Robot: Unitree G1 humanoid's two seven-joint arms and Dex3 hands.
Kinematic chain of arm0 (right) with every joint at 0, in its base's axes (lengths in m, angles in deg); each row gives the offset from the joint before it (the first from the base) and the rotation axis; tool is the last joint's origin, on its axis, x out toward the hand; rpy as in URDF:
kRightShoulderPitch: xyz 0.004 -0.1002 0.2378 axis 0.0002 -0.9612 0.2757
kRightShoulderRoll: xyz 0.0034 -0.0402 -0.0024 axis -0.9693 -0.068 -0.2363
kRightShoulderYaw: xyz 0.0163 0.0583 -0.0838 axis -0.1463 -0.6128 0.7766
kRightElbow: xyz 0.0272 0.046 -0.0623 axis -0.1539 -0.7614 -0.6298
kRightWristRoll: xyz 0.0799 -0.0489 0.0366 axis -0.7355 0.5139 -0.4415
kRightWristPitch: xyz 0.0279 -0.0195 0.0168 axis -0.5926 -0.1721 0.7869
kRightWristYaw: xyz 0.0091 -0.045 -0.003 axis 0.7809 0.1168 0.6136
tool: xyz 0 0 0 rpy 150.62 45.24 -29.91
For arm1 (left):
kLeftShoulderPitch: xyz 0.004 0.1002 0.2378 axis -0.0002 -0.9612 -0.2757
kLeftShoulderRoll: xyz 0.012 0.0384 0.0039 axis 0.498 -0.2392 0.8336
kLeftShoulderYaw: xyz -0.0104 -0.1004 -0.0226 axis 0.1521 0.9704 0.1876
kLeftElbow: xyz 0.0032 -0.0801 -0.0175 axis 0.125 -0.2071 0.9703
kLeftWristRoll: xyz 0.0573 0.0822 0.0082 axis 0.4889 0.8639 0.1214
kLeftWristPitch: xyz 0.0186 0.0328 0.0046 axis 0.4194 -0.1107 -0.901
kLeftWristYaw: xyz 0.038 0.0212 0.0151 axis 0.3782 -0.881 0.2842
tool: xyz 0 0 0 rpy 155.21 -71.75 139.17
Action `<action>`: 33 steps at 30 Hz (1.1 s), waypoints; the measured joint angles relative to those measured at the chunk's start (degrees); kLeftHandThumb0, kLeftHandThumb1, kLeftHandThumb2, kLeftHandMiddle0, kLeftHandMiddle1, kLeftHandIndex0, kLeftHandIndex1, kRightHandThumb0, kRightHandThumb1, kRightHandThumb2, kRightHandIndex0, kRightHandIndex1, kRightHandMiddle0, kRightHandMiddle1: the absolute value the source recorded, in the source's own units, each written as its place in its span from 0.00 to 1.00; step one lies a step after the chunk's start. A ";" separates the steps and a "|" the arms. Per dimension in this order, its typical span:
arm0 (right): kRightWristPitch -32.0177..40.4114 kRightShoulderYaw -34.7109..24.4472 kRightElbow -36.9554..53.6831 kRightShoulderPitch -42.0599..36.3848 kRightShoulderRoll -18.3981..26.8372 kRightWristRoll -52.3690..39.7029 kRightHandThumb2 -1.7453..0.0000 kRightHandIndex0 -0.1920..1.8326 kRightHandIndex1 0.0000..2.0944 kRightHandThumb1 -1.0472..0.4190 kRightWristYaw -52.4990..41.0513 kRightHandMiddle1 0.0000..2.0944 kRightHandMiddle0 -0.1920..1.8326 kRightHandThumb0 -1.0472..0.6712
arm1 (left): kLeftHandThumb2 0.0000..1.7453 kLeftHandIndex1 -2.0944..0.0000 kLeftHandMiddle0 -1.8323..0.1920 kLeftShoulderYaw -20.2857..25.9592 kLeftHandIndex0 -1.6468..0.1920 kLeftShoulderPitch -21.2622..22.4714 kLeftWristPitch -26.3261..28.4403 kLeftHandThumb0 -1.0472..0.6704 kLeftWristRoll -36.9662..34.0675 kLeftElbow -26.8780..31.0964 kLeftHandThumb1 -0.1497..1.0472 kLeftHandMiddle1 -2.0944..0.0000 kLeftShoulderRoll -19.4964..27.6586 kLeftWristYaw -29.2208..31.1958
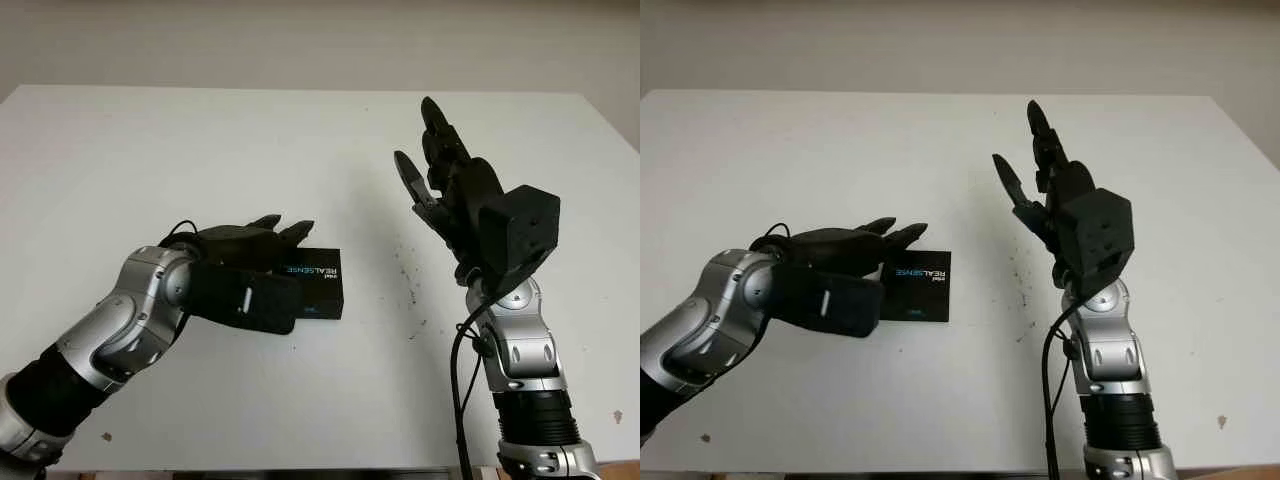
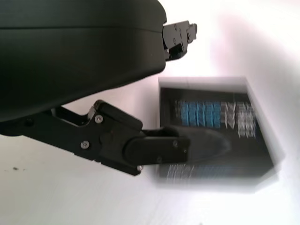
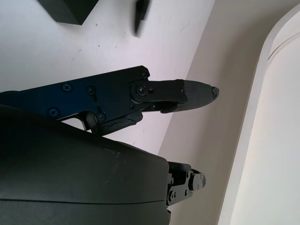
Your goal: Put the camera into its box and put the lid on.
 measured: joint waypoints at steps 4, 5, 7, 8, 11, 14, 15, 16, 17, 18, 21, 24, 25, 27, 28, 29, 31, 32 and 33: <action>0.04 -0.23 -0.01 0.11 -0.01 -0.82 0.81 0.07 0.02 0.00 -0.77 0.02 0.10 0.26 | 0.25 1.00 1.00 10.68 1.00 -0.70 -2.04 0.21 -8.04 0.10 1.00 1.00 -4.18 -3.92; 0.09 -0.29 -0.01 0.14 0.00 -0.91 0.81 0.07 0.02 0.00 -0.80 0.02 0.10 0.26 | 0.25 1.00 1.00 12.31 1.00 -1.05 -3.04 0.20 -9.51 0.11 1.00 1.00 -4.88 -4.66; 0.41 -0.40 -0.01 0.24 0.01 -1.14 0.81 0.07 0.02 0.00 -0.81 0.02 0.10 0.26 | 0.25 1.00 1.00 14.35 1.00 -1.69 -4.42 0.19 -11.36 0.11 1.00 1.00 -5.43 -5.65; 0.52 -0.44 -0.01 0.27 0.01 -1.28 0.81 0.07 0.02 0.00 -0.89 0.02 0.10 0.26 | 0.25 1.00 1.00 15.51 1.00 -2.14 -4.98 0.19 -12.33 0.12 1.00 1.00 -5.71 -6.19; 0.53 -0.64 -0.24 0.41 -0.02 -1.93 0.81 0.07 0.02 0.00 -1.15 0.02 0.10 0.25 | 0.28 1.00 1.00 19.73 1.00 -3.88 -7.25 0.18 -15.74 0.18 1.00 1.00 -7.18 -8.89; 0.53 -0.57 -1.06 0.62 -0.24 -1.94 0.81 0.07 0.02 0.00 -0.58 0.02 0.10 0.25 | 0.30 1.00 1.00 24.34 1.00 -5.49 -10.39 0.18 -19.03 -0.43 1.00 1.00 -9.96 -13.17; 0.57 -0.52 -1.12 0.62 -0.39 -1.94 0.81 0.06 0.02 0.00 -0.46 0.02 0.09 0.25 | 0.30 1.00 1.00 25.63 1.00 -5.64 -10.94 0.19 -20.82 -1.09 1.00 1.00 -10.95 -13.97; 0.85 -0.42 -1.11 0.68 -0.69 -2.14 0.82 0.06 0.02 0.00 -0.41 0.02 0.09 0.25 | 0.30 1.00 1.00 27.16 1.00 -5.80 -11.15 0.20 -22.76 -1.86 1.00 1.00 -12.35 -15.12; 1.40 -0.36 -1.11 0.72 -1.18 -2.43 0.82 0.06 0.02 0.00 -0.26 0.02 0.09 0.25 | 0.29 1.00 1.00 28.94 1.00 -6.02 -11.16 0.20 -24.88 -2.54 1.00 1.00 -14.34 -16.98; 1.95 -0.35 -1.11 0.71 -1.66 -2.67 0.83 0.06 0.02 0.00 0.01 0.02 0.09 0.25 | 0.28 1.00 1.00 30.27 1.00 -6.19 -11.14 0.20 -26.32 -3.06 1.00 1.00 -16.03 -18.75; 2.69 -0.20 -1.21 0.71 -2.79 -2.85 0.83 0.07 0.02 0.00 0.92 0.02 0.10 0.25 | 0.27 1.00 1.00 33.18 1.00 -6.87 -14.37 0.18 -29.03 -6.10 1.00 1.00 -19.74 -23.05; 2.59 -0.17 -2.15 0.73 -3.51 -2.96 0.78 0.03 0.01 0.00 1.46 0.01 0.05 0.25 | 0.30 1.00 1.00 35.88 1.00 -7.51 -19.09 0.19 -31.71 -10.33 1.00 1.00 -22.71 -26.14; 2.27 -0.19 -2.94 0.74 -3.76 -3.27 0.75 0.01 0.00 0.00 1.38 0.01 0.03 0.26 | 0.31 1.00 1.00 36.84 1.00 -7.67 -20.68 0.19 -32.79 -11.98 1.00 1.00 -23.75 -27.00; 1.12 -0.16 -4.82 0.73 -4.31 -3.59 0.73 0.00 0.00 0.00 1.21 0.01 0.01 0.25 | 0.33 1.00 1.00 38.47 1.00 -8.05 -23.41 0.19 -34.57 -15.18 1.00 1.00 -25.41 -28.41; 0.64 -0.15 -5.72 0.73 -4.49 -3.62 0.72 0.00 0.00 0.00 1.20 0.01 0.00 0.26 | 0.34 1.00 1.00 38.94 1.00 -8.46 -24.33 0.19 -35.01 -16.23 1.00 1.00 -25.84 -28.97; 0.27 -0.16 -6.46 0.73 -4.52 -3.61 0.72 0.00 0.00 0.00 1.23 0.00 0.00 0.25 | 0.34 1.00 1.00 39.23 1.00 -8.94 -25.19 0.19 -35.46 -17.01 1.00 1.00 -26.06 -29.43; -0.39 -0.17 -7.71 0.83 -4.60 -3.56 0.71 0.00 0.00 0.00 1.44 0.00 0.00 0.24 | 0.33 1.00 1.00 39.64 1.00 -9.68 -26.64 0.19 -35.89 -18.25 1.00 1.00 -26.49 -30.00; -0.66 -0.16 -8.14 0.88 -4.65 -3.53 0.71 0.00 0.00 0.00 1.59 0.00 0.00 0.25 | 0.33 1.00 1.00 39.71 1.00 -10.04 -27.27 0.19 -35.98 -18.63 1.00 1.00 -26.55 -30.12; -0.76 -0.17 -8.41 0.96 -4.67 -3.53 0.70 0.00 0.00 0.00 1.62 0.00 0.00 0.25 | 0.33 1.00 1.00 39.70 1.00 -10.43 -27.74 0.19 -36.10 -18.82 1.00 1.00 -26.57 -30.15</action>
